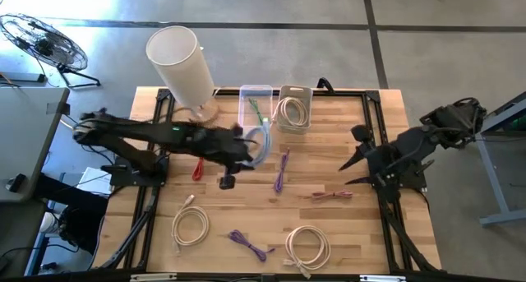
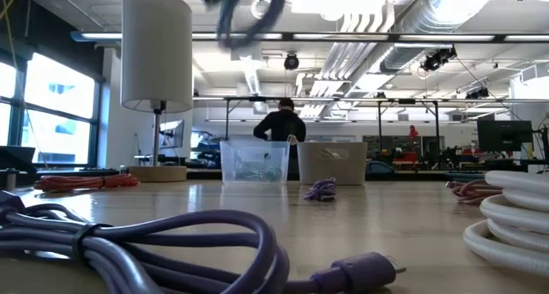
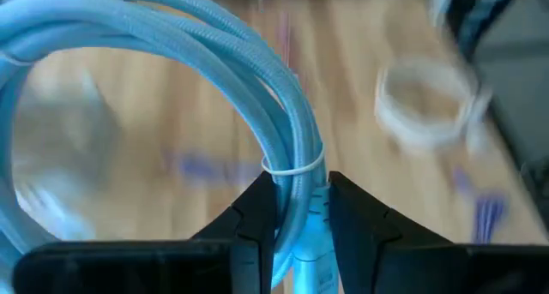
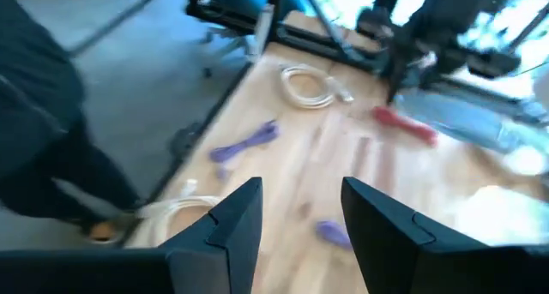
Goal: Pick & Place USB Port
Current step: Put the blue usb cable into the white bin
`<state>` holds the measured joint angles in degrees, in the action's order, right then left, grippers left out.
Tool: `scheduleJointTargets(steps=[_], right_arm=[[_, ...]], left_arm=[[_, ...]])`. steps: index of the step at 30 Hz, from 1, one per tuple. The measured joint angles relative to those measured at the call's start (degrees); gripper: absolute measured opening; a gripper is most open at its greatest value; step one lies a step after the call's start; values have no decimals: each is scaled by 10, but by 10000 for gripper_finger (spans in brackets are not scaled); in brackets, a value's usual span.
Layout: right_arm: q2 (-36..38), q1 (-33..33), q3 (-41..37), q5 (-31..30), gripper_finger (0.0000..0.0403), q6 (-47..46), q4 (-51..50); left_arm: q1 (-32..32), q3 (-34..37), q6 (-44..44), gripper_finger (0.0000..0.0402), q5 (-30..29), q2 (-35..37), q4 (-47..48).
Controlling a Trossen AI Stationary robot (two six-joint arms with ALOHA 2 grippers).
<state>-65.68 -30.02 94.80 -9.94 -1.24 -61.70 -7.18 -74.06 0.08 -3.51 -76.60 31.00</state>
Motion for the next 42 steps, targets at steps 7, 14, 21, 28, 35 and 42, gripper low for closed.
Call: scheduleJointTargets(steps=[7, 14, 21, 28, 35, 42], right_arm=[[-16, -32, 0, -258, 153, 104, 28], [-45, -29, 0, -571, 153, 131, 103], [-46, 40, 0, -433, 153, 44, 174], [-49, 78, 0, -206, 153, 91, 250], [-49, 103, 0, -170, 153, 81, 245], [-54, 143, 0, -25, 164, 76, 258]], left_arm=[[-10, -1, 102, 76, -4, 65, -142], [-42, -2, 270, 76, 166, 45, -253], [-40, -1, 359, 76, 239, 33, -283], [-25, -1, 387, 76, 242, 33, -284], [-22, -1, 385, 76, 257, 33, -282], [-22, -1, 385, 76, 256, 33, -280]])
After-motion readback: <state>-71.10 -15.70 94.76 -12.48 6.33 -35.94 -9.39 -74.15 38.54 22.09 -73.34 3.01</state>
